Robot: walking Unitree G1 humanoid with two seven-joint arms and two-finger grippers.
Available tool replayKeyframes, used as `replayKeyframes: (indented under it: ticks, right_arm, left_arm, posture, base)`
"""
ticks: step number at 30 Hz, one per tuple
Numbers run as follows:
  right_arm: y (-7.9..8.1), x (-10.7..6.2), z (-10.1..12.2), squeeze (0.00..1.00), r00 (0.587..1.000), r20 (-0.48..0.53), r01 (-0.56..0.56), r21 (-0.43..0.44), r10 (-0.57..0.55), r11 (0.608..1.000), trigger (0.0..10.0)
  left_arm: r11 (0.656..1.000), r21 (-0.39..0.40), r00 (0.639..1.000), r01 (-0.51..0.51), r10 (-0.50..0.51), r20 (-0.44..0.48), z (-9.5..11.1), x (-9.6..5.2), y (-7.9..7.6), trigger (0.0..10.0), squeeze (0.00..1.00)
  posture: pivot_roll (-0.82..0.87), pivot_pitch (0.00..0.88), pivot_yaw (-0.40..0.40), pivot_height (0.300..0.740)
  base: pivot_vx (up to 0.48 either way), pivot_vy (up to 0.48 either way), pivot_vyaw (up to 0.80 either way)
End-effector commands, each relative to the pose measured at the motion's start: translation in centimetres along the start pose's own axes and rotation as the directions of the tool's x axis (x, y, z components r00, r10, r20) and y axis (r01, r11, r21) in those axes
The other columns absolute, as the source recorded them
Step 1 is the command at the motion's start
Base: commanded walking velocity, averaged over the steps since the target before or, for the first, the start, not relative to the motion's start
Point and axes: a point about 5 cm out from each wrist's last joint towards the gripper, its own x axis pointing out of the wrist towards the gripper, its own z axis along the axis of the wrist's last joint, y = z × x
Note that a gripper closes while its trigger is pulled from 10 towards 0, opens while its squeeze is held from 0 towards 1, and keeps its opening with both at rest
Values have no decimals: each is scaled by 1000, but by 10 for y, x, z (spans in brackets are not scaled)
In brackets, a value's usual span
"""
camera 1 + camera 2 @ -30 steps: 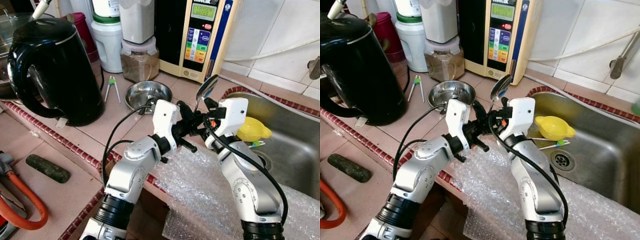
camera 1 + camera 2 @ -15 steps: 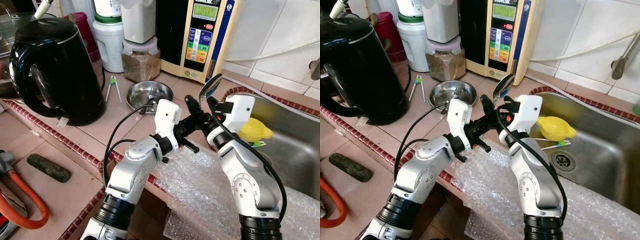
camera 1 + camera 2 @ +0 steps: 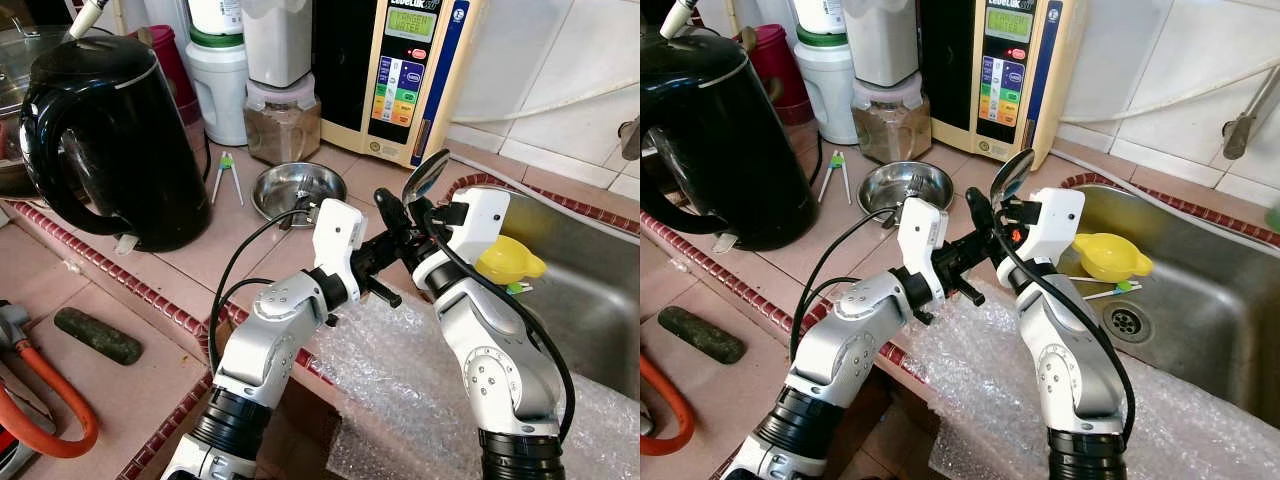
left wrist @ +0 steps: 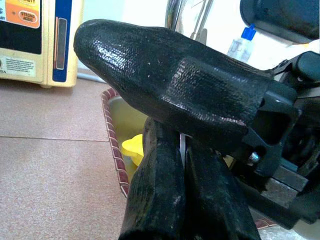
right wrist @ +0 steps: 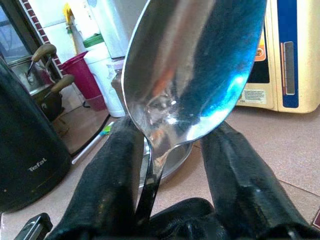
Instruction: Kitchen organization
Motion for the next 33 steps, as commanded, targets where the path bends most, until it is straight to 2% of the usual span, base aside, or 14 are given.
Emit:
replayKeyframes:
  ticks: [1,11,12,13,14,25,26,31,33]
  right_arm:
    - [-26,-9,4,0,991,7,137,-30,-137,990,0]
    - [-32,-11,9,0,989,6,145,-60,-145,988,0]
    - [-34,-11,9,0,989,7,149,-67,-148,987,0]
    - [-34,-11,10,0,989,7,150,-70,-150,986,0]
    - [-35,-11,10,0,988,8,152,-72,-152,986,0]
    - [-47,-3,22,0,976,61,217,-134,-210,967,0]
    - [-53,-1,26,0,967,80,252,-157,-242,955,0]
    - [-62,2,31,0,956,98,290,-188,-276,938,0]
    - [-73,4,35,0,940,118,341,-246,-321,907,0]
  left_arm:
    - [999,46,999,-15,14,42,9,-3,5,0,0]
    - [992,81,995,-92,89,32,6,-4,15,0,0]
    - [992,84,995,-95,93,27,5,-4,15,10000,0]
    - [992,84,995,-97,95,24,5,-4,16,10000,0]
    - [991,88,995,-102,101,22,5,-4,17,10000,1000]
    - [988,134,997,-71,73,-6,6,-5,20,10000,1000]
    - [989,134,998,-66,68,-13,5,-6,20,10000,1000]
    - [988,142,998,-59,63,-20,5,-6,21,10000,1000]
    - [986,160,998,-39,46,-40,4,-9,20,10000,1000]
  posture:
    - [-45,60,32,740]
    - [-49,62,26,740]
    - [-50,61,25,740]
    - [-48,62,26,740]
    - [-48,63,27,740]
    - [-41,68,38,740]
    - [-41,68,38,740]
    - [-41,68,38,740]
    - [-29,70,37,740]
  base:
    - [0,0,0]
    - [0,0,0]
    - [0,0,0]
    - [0,0,0]
    - [0,0,0]
    - [0,0,0]
    - [0,0,0]
    - [0,0,0]
    - [0,0,0]
